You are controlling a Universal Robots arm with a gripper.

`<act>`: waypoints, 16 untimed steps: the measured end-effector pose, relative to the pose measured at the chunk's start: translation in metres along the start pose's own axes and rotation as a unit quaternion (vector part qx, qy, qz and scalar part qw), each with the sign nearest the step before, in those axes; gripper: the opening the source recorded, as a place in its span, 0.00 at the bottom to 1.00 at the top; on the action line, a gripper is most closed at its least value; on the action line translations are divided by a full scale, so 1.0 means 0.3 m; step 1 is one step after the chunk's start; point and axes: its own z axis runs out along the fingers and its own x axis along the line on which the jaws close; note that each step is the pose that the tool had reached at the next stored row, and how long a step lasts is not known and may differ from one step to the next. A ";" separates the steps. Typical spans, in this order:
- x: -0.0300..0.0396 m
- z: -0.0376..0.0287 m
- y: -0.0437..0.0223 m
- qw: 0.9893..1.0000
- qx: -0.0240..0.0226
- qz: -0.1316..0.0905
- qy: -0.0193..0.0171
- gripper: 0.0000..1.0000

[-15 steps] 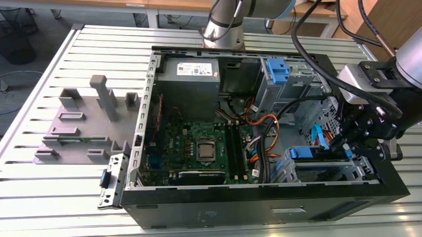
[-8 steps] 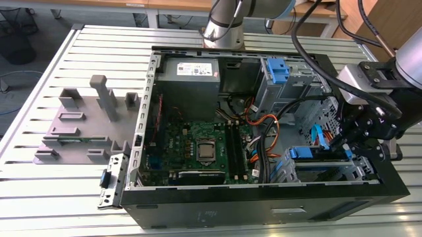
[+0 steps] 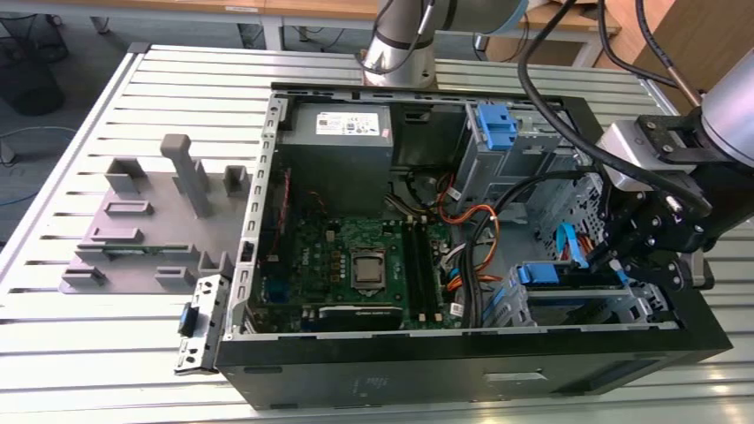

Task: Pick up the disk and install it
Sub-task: 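Insert the second disk wire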

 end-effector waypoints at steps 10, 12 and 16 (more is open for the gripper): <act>0.000 0.007 0.001 1.000 0.000 0.000 0.000 0.16; 0.000 0.010 0.001 1.000 0.000 0.000 0.000 0.16; 0.001 0.011 0.001 1.000 0.000 0.000 0.000 0.16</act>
